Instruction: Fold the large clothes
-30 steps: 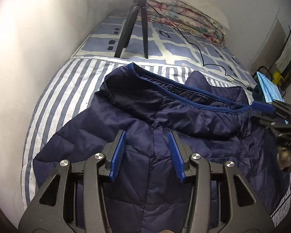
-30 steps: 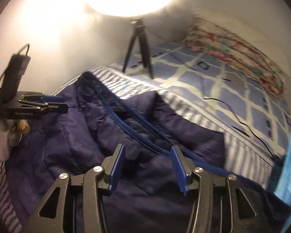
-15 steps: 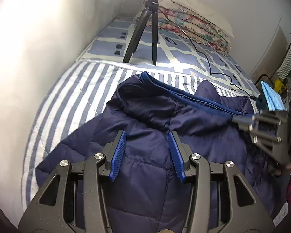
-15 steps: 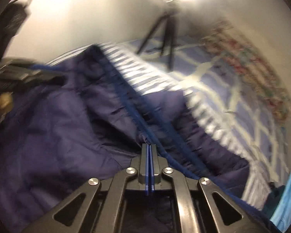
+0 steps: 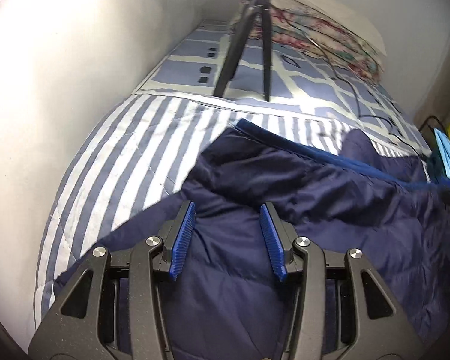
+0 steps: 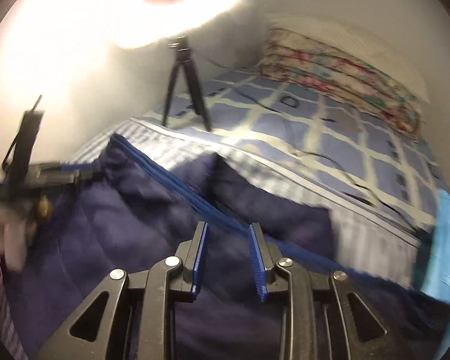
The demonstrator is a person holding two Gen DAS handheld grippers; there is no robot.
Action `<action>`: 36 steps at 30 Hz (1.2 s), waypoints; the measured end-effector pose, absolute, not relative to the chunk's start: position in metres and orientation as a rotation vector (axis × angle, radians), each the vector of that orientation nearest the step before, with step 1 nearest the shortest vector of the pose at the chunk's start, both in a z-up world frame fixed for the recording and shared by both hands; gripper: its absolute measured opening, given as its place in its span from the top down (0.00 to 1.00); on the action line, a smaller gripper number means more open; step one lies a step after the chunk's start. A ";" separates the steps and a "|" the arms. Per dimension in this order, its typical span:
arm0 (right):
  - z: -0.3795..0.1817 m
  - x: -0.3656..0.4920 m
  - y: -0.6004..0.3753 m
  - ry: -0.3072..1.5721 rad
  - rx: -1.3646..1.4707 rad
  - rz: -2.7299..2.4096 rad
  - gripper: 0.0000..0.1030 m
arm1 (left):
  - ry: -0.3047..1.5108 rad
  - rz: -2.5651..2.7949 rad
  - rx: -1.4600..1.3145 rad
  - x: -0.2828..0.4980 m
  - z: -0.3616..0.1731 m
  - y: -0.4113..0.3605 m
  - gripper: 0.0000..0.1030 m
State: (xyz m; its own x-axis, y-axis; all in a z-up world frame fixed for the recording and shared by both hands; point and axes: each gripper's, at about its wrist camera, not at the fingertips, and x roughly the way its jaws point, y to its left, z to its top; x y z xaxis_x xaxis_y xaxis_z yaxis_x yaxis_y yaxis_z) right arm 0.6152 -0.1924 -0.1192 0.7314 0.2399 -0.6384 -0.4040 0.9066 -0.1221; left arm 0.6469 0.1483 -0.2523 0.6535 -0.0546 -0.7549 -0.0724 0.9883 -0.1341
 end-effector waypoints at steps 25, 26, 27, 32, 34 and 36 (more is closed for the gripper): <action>-0.085 0.452 -0.329 0.605 0.141 0.272 0.57 | 0.785 -0.216 0.013 0.585 -0.203 0.019 0.54; -0.085 0.435 -0.332 0.606 0.150 0.267 0.57 | 0.789 -0.221 0.029 0.589 -0.207 0.004 0.54; -0.087 0.418 -0.334 0.612 0.155 0.262 0.57 | 0.797 -0.218 0.040 0.595 -0.212 -0.008 0.54; -0.108 0.359 -0.352 0.659 0.258 0.231 0.57 | 0.910 -0.109 0.143 0.628 -0.266 -0.040 0.54; -0.115 0.342 -0.360 0.659 0.301 0.214 0.56 | 0.913 -0.090 0.183 0.628 -0.277 -0.044 0.54; -0.121 0.332 -0.365 0.671 0.318 0.202 0.53 | 0.913 -0.075 0.200 0.626 -0.272 -0.046 0.54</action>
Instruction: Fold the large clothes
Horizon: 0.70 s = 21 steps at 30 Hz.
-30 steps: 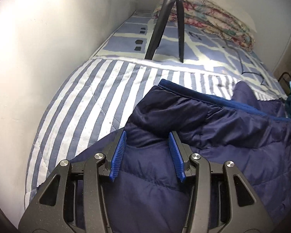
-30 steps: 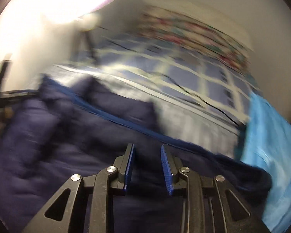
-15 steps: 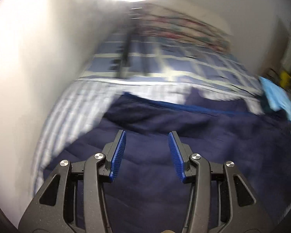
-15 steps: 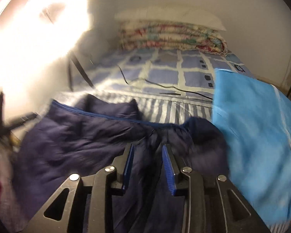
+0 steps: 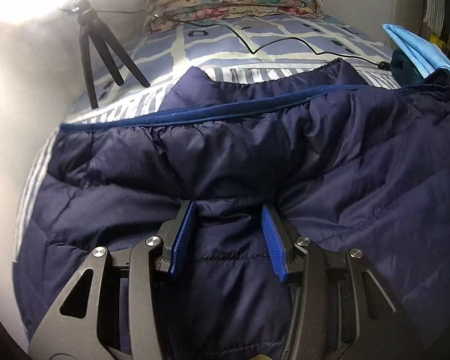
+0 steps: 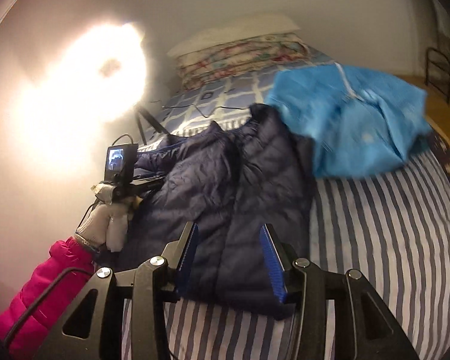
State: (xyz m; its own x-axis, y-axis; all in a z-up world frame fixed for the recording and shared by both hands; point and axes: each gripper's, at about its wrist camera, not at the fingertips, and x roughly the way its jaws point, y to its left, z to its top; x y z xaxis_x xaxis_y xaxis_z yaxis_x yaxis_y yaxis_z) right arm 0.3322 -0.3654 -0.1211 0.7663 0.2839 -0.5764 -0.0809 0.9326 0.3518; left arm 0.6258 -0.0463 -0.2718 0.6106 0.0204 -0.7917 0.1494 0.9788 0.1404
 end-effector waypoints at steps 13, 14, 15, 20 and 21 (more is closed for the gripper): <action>-0.195 0.326 -0.380 0.745 0.553 0.031 0.25 | 0.845 -0.233 -0.017 0.468 -0.224 -0.025 0.54; -0.200 0.327 -0.382 0.754 0.581 0.028 0.25 | 0.853 -0.247 -0.031 0.460 -0.231 -0.029 0.54; -0.205 0.329 -0.385 0.762 0.623 0.020 0.25 | 0.864 -0.261 -0.038 0.453 -0.237 -0.033 0.55; -0.223 0.345 -0.394 0.789 0.702 -0.045 0.19 | 0.860 -0.226 0.023 0.446 -0.273 -0.055 0.55; -0.229 0.347 -0.396 0.796 0.713 -0.069 0.19 | 0.842 -0.218 0.048 0.444 -0.278 -0.058 0.55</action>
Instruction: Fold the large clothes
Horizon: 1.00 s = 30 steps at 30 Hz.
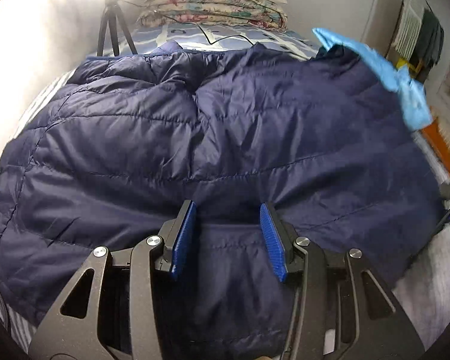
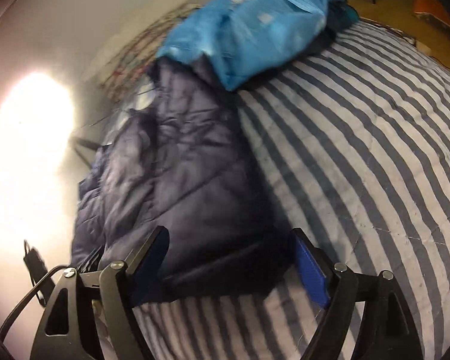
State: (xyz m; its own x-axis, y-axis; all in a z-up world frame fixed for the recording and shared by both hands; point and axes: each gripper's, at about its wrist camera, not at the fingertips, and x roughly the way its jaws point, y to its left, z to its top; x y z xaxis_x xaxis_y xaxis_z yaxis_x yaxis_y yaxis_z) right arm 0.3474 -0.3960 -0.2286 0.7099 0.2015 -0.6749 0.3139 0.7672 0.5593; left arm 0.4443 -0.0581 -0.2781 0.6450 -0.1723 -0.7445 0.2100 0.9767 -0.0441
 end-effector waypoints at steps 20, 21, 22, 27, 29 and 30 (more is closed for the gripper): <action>-0.234 0.356 -0.377 0.748 0.821 0.004 0.73 | 0.799 -0.230 0.110 0.405 -0.281 -0.069 0.57; -0.225 0.355 -0.373 0.738 0.777 -0.003 0.79 | 0.800 -0.223 0.119 0.405 -0.279 -0.071 0.57; -0.215 0.356 -0.367 0.730 0.731 -0.002 0.83 | 0.805 -0.219 0.117 0.404 -0.275 -0.071 0.57; -0.158 0.353 -0.336 0.658 0.487 0.029 0.87 | 0.815 -0.231 -0.014 0.375 -0.235 -0.046 0.58; -0.143 0.351 -0.326 0.636 0.435 0.039 0.88 | 0.831 -0.239 -0.074 0.354 -0.214 -0.034 0.58; -0.135 0.350 -0.319 0.624 0.408 0.045 0.88 | 0.834 -0.248 -0.103 0.339 -0.200 -0.028 0.58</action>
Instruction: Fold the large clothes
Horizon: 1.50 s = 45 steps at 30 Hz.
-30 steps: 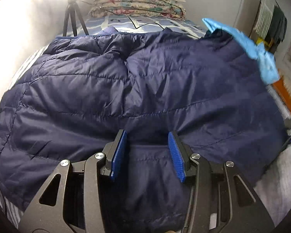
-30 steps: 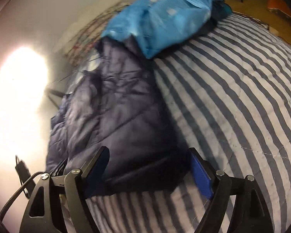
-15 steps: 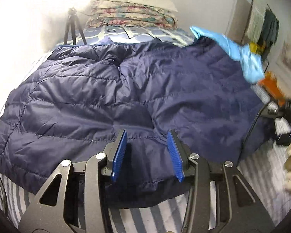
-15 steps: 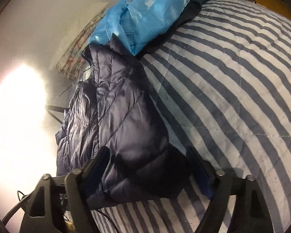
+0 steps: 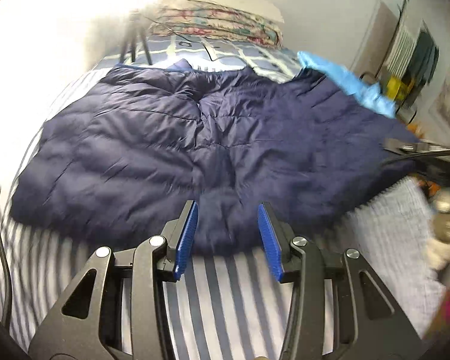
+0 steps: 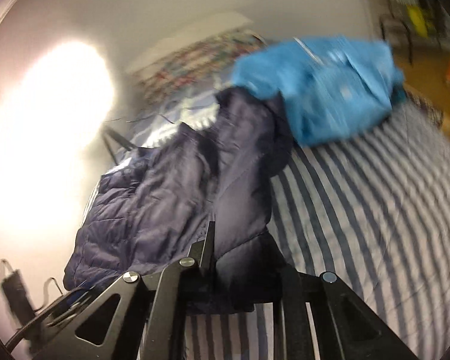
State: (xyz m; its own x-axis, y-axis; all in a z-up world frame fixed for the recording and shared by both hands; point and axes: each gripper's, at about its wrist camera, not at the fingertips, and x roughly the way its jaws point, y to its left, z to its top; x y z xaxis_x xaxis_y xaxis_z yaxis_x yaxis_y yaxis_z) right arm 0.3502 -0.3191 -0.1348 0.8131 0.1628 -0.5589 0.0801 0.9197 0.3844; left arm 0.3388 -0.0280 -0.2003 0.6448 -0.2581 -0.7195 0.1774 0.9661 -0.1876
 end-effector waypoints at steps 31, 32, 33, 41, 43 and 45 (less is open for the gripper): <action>-0.107 0.429 0.095 0.622 -0.303 0.514 0.91 | 0.719 -0.278 -0.322 0.097 -0.156 0.006 0.58; -0.115 0.434 0.107 0.640 -0.310 0.531 0.91 | 0.720 -0.272 -0.323 0.097 -0.157 0.010 0.58; -0.131 0.439 0.125 0.671 -0.324 0.552 0.92 | 0.725 -0.264 -0.328 0.097 -0.159 0.014 0.58; -0.190 0.444 0.163 0.748 -0.374 0.625 0.91 | 0.751 -0.239 -0.371 0.100 -0.165 0.028 0.58; -0.194 0.446 0.160 0.756 -0.373 0.655 0.91 | 0.756 -0.244 -0.368 0.100 -0.166 0.027 0.58; -0.196 0.449 0.158 0.774 -0.359 0.683 0.91 | 0.762 -0.247 -0.363 0.102 -0.166 0.025 0.58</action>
State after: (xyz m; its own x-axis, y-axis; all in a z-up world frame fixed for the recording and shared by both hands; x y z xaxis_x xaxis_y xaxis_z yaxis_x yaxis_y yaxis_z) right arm 0.4488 0.1581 -0.1960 0.5184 0.4291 -0.7397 -0.6807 0.7307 -0.0531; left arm 0.1021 0.0252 -0.1660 0.6996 -0.3461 -0.6252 0.0869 0.9096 -0.4063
